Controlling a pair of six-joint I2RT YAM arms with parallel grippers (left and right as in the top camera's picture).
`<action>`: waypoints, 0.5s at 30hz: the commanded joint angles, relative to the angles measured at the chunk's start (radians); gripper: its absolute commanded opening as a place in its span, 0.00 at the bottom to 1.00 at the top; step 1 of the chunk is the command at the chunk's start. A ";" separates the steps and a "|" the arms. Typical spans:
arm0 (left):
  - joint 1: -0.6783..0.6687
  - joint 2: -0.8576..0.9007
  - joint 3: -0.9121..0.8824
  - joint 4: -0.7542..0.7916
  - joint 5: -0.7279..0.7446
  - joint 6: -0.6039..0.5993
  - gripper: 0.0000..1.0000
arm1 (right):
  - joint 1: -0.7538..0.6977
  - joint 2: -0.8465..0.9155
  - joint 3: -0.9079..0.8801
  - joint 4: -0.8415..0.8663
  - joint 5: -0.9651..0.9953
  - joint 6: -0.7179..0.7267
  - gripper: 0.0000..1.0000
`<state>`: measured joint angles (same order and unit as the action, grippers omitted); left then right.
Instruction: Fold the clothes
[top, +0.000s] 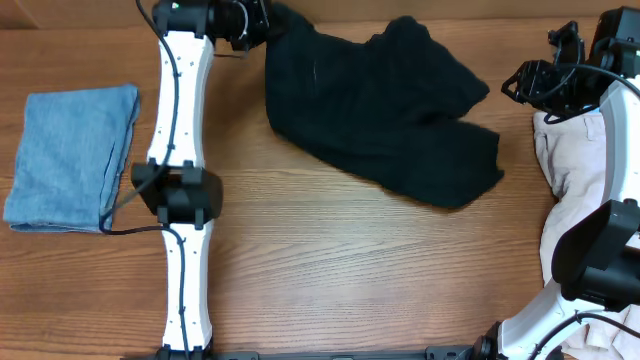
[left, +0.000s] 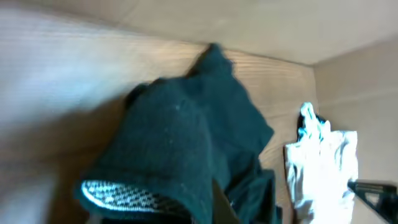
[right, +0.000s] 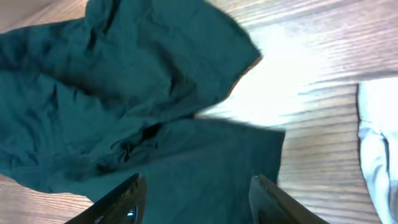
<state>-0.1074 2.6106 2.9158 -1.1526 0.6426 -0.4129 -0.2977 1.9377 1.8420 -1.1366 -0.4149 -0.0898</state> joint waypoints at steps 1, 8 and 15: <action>-0.107 -0.102 0.217 -0.139 -0.100 0.241 0.04 | 0.003 -0.043 0.046 0.015 -0.043 -0.015 0.57; -0.481 -0.228 0.225 -0.441 -0.471 0.436 0.04 | 0.000 -0.049 0.161 -0.039 -0.043 -0.015 0.57; -0.727 -0.094 0.106 -0.534 -0.492 0.424 0.04 | -0.034 -0.058 0.164 -0.044 -0.043 -0.015 0.57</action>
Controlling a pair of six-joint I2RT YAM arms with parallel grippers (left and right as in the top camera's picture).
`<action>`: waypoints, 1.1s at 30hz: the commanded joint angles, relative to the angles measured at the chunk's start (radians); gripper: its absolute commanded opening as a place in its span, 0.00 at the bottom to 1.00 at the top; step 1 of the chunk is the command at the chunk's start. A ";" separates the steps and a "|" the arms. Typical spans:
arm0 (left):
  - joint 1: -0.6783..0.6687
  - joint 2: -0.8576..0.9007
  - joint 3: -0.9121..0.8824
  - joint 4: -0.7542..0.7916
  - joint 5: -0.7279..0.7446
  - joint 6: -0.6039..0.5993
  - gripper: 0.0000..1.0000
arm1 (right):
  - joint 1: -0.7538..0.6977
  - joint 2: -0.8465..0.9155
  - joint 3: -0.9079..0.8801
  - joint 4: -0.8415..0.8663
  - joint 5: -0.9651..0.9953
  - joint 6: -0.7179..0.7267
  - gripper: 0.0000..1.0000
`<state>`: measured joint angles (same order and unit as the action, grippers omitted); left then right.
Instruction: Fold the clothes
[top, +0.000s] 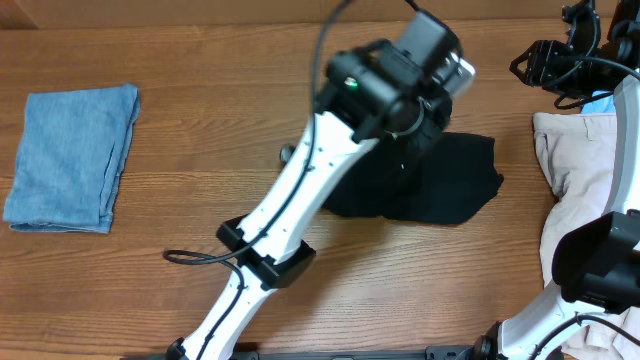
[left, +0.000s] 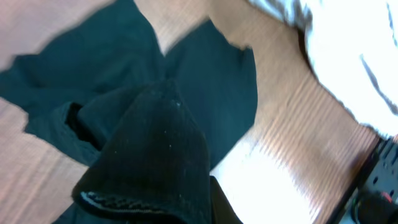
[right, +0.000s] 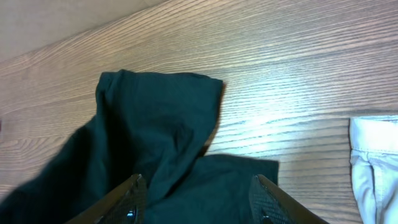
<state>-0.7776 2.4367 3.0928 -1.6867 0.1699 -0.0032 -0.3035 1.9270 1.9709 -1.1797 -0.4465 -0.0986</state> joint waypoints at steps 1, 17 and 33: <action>-0.077 0.106 -0.103 0.006 -0.012 0.014 0.04 | -0.042 -0.052 0.035 -0.008 -0.011 -0.006 0.58; -0.055 -0.084 -0.118 0.020 0.111 0.019 0.97 | -0.079 -0.157 0.149 -0.329 0.043 0.034 0.67; 0.375 -0.101 -0.311 0.021 0.045 -0.102 1.00 | 0.114 -0.161 -0.416 -0.423 0.061 0.039 0.63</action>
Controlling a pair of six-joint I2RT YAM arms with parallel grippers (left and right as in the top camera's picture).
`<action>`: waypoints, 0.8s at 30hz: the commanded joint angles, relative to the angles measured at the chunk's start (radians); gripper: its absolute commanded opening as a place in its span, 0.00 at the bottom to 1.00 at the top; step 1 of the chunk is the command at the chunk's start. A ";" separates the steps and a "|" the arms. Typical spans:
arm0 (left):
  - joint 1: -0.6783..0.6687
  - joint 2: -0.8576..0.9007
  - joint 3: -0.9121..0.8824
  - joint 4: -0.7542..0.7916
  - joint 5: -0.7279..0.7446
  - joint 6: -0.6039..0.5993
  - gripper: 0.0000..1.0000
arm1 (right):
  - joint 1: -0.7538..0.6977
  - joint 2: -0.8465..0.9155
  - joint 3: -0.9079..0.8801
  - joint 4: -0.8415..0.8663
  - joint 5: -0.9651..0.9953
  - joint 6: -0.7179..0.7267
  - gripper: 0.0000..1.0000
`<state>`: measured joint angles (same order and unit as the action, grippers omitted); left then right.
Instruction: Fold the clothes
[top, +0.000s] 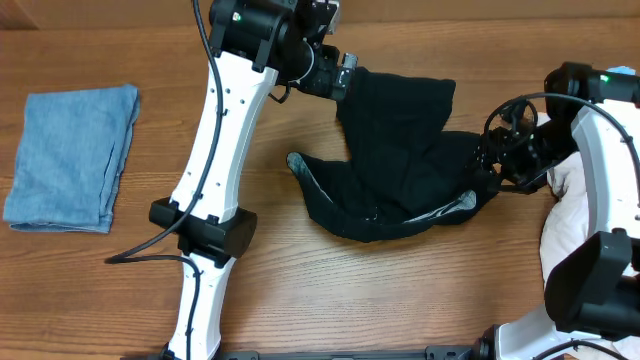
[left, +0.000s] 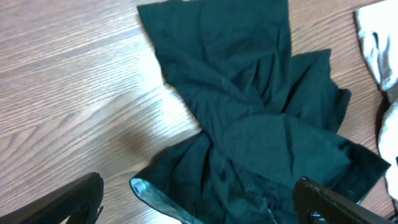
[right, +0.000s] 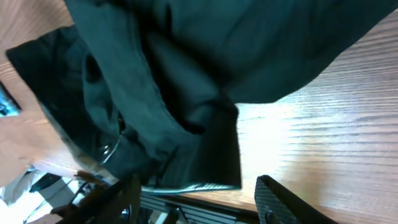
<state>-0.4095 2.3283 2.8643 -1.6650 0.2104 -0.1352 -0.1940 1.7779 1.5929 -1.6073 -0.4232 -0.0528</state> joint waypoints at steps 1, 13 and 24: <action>0.008 0.007 -0.122 0.000 0.032 0.056 0.99 | 0.005 -0.011 -0.053 0.006 0.041 -0.006 0.62; 0.053 0.007 -0.600 0.194 0.119 0.109 0.97 | 0.011 -0.011 -0.114 0.051 0.003 -0.003 0.58; 0.096 0.007 -0.758 0.220 0.119 0.109 0.92 | 0.012 -0.011 -0.114 0.051 0.003 -0.003 0.55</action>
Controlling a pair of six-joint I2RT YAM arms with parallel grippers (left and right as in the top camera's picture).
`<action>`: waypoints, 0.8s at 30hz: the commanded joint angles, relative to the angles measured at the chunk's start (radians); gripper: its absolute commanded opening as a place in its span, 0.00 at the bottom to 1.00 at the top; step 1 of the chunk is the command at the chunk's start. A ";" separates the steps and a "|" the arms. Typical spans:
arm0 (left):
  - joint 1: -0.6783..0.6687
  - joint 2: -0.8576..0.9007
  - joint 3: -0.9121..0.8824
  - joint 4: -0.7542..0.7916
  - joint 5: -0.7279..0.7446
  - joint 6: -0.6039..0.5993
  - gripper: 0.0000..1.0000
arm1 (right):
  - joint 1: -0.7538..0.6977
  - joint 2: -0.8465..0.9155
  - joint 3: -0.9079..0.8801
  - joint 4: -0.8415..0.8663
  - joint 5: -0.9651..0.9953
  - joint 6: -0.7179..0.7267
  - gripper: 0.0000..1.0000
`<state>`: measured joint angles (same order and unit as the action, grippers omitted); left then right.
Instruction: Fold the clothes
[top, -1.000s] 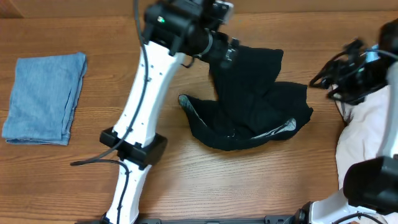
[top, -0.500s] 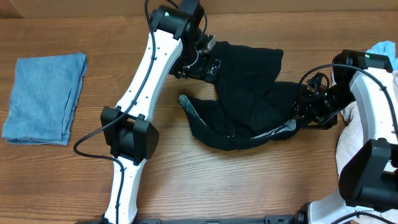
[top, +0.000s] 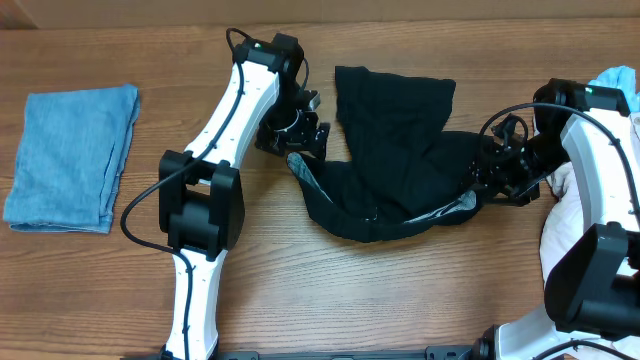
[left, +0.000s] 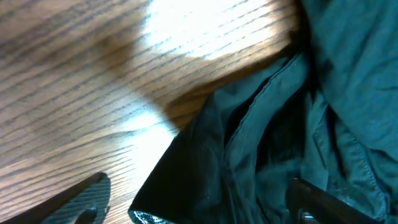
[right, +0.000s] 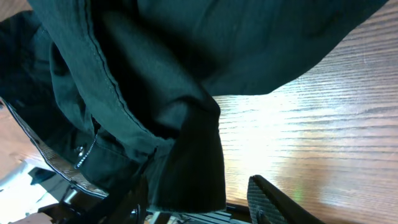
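Note:
A dark green garment lies crumpled mid-table, its patterned waistband curving along the near side. My left gripper is low at the waistband's left end. In the left wrist view the left gripper stands open, with that dark corner between its wide-spread fingers. My right gripper sits at the waistband's right end. The right wrist view shows the right gripper open around a hanging fold, with bare wood showing beside one finger.
A folded blue cloth lies at the far left. A pale heap of clothes sits at the right edge under the right arm, with a light blue piece behind it. The table's back edge runs close behind the garment.
My left gripper has moved from the garment's far left corner down to the waistband's left end, still open. The right gripper has shifted slightly and the garment lies as before.
At first my left gripper was shut on the garment at the back left, the cloth spread behind. Then it held the cloth bunched over the right side. Later the garment lay released, waistband forward, right gripper at its right end. Now both open grippers flank the waistband.

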<state>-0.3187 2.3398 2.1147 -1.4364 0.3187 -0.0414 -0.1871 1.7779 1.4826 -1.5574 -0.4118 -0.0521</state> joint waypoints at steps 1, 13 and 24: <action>0.005 -0.004 -0.010 -0.011 0.011 0.015 0.91 | 0.005 -0.011 -0.003 0.001 -0.008 -0.004 0.55; 0.005 -0.004 -0.020 -0.029 0.010 0.000 0.84 | 0.005 -0.011 -0.005 0.023 -0.010 -0.003 0.54; 0.005 -0.004 -0.020 -0.029 -0.014 -0.008 0.59 | 0.045 -0.011 -0.061 0.071 -0.012 0.000 0.48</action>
<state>-0.3187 2.3398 2.1006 -1.4590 0.3099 -0.0513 -0.1467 1.7779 1.4269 -1.4887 -0.4149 -0.0525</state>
